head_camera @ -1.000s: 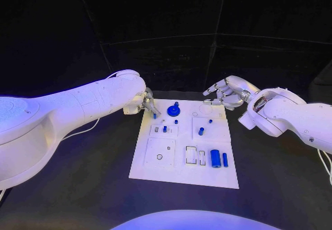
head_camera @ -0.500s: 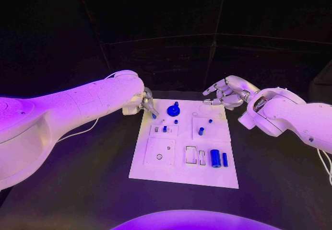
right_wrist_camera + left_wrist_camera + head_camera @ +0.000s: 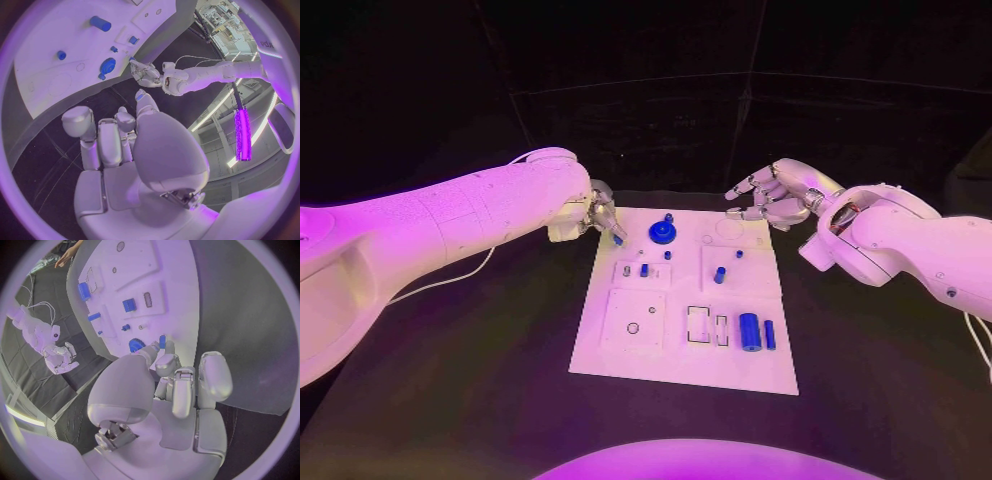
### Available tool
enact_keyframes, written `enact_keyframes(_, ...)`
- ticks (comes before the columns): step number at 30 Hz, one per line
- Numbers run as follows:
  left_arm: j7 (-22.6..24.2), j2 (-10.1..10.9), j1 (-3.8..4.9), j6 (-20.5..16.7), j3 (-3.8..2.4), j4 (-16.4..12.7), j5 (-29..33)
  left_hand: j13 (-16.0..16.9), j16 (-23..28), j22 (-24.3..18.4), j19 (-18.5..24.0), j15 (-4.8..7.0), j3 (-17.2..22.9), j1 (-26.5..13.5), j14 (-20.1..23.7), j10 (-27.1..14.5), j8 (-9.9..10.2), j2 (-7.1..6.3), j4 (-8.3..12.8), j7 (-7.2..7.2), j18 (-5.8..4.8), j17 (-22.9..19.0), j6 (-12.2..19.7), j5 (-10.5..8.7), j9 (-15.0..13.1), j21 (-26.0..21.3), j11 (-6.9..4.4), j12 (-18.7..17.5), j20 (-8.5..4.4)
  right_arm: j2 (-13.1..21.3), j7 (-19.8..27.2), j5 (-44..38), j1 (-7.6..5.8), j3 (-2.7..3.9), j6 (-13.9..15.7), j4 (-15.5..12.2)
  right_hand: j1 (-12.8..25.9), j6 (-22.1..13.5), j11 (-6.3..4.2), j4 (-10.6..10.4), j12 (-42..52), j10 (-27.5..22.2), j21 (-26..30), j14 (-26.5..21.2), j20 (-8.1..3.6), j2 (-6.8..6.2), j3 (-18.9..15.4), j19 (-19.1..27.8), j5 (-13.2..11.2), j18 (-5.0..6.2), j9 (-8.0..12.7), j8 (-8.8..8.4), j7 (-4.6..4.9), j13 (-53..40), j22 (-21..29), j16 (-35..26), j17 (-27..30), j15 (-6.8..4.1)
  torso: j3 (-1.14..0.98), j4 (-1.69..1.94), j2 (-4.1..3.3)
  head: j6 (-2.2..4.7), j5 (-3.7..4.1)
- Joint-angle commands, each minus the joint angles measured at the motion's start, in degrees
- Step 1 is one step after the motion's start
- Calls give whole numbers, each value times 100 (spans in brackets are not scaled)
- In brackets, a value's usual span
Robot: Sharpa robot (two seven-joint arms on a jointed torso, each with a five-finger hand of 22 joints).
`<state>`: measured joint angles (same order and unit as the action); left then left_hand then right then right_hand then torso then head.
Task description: Assemble the parts on the task board
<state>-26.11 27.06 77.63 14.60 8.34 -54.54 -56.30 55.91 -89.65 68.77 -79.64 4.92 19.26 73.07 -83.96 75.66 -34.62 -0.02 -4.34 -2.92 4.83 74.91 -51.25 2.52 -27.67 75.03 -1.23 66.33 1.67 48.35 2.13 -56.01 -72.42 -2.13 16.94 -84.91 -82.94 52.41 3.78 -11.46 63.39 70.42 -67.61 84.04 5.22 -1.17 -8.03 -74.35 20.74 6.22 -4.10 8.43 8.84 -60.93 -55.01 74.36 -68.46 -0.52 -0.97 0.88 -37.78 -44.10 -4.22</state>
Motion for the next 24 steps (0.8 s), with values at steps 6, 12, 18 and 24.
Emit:
enact_keyframes(6, -57, 346, 53, -514, -3, -672, 1, 10, -35, 22, -39, -30, 881, -132, -604, 54, -60, -40, 728, 6, -10, 1509, -40, 25, -24, 44, -16, 9, 5, 38, 41, -8, -12, 3, 31, -21, 11, -39, -10, 24, 17, -36, 21, 137, -7, 51, -25, -4, 34, 50, 6, 20, -3, -1, 6, -37, 0, -36, 1, 4, -1, 8, 3)
enact_keyframes(12, -51, 546, 36, -713, 2, -1140, -226, 14, -35, 41, -49, -28, 957, -167, -604, 64, -76, -64, 742, 8, -13, 1509, -43, 24, -32, 55, -19, 12, 3, 45, 45, -8, -12, 3, 38, -7, 11, -39, -10, 24, 17, -36, 21, 137, -7, 51, -25, -4, 34, 50, 6, 20, -3, -1, 6, -37, 0, -36, 5, -13, -17, -12, -19)
enact_keyframes(18, -95, 694, -31, -927, 8, -1505, -391, 24, -35, 50, -55, -25, 1044, -199, -604, 80, -97, -96, 762, 11, -14, 1509, -49, 25, -44, 60, -22, 19, 1, 38, 57, -8, -12, 3, 50, 5, 11, -39, -10, 24, 17, -36, 21, 137, -7, 51, -25, -4, 34, 50, 6, 20, -3, -1, 6, -37, 0, -36, 5, -3, -14, -52, -26)
enact_keyframes(24, -172, 855, -83, -1090, 11, -1787, -441, 25, -35, 58, -61, -23, 1089, -221, -604, 88, -109, -114, 769, 14, -16, 1509, -54, 25, -51, 64, -25, 20, 0, 39, 62, -8, -12, 3, 53, -7, 11, -39, -10, 24, 17, -36, 21, 137, -7, 51, -25, -4, 34, 50, 6, 20, -3, -1, 6, -37, 0, -36, 1, -13, -11, -82, -35)
